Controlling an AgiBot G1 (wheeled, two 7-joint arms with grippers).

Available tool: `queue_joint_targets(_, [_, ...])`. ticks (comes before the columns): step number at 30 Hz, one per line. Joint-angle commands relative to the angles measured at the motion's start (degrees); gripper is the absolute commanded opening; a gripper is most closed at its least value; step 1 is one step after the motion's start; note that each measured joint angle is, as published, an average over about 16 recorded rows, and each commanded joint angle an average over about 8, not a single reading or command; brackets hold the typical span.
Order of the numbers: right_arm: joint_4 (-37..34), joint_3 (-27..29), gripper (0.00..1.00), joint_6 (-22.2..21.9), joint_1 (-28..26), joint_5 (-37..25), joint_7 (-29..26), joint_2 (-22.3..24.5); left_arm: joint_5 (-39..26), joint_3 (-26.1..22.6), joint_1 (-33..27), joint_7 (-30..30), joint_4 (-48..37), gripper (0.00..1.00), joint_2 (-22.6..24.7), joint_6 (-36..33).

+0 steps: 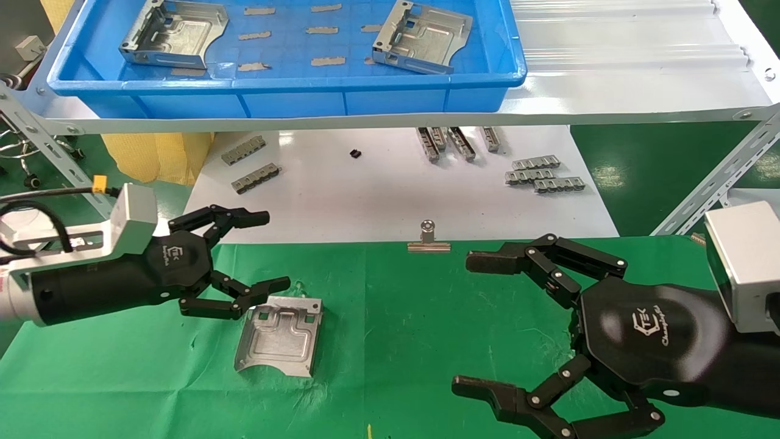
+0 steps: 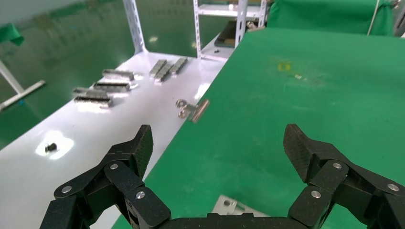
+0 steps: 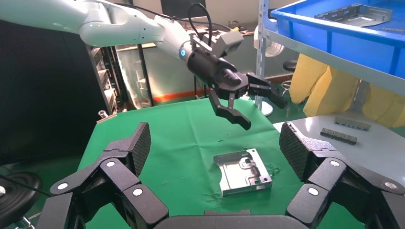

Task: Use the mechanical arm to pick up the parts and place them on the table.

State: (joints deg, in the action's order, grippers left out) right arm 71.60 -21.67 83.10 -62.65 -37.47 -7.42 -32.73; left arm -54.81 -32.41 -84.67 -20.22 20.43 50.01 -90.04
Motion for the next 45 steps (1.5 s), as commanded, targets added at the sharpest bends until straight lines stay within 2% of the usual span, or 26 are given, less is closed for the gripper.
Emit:
queue_joint_targets(1, [0.00,0.00,1.00,0.00,0.00,0.00,0.00,0.00,0.60,0.76,1.08,1.44,2.47,1.00,-0.70,0.20])
queue_joint_targets(38, [0.00,-0.01,1.00,0.00,0.00,0.01,0.00,0.00,11.72,14.85,20.92,28.05,48.13,1.00,-13.57,3.94])
queue_joint_targets(45, [-0.01,-0.01,1.00,-0.01,0.00,0.01,0.01,0.01,13.19,16.65,23.48,31.34,54.08,1.00,-15.22,4.37])
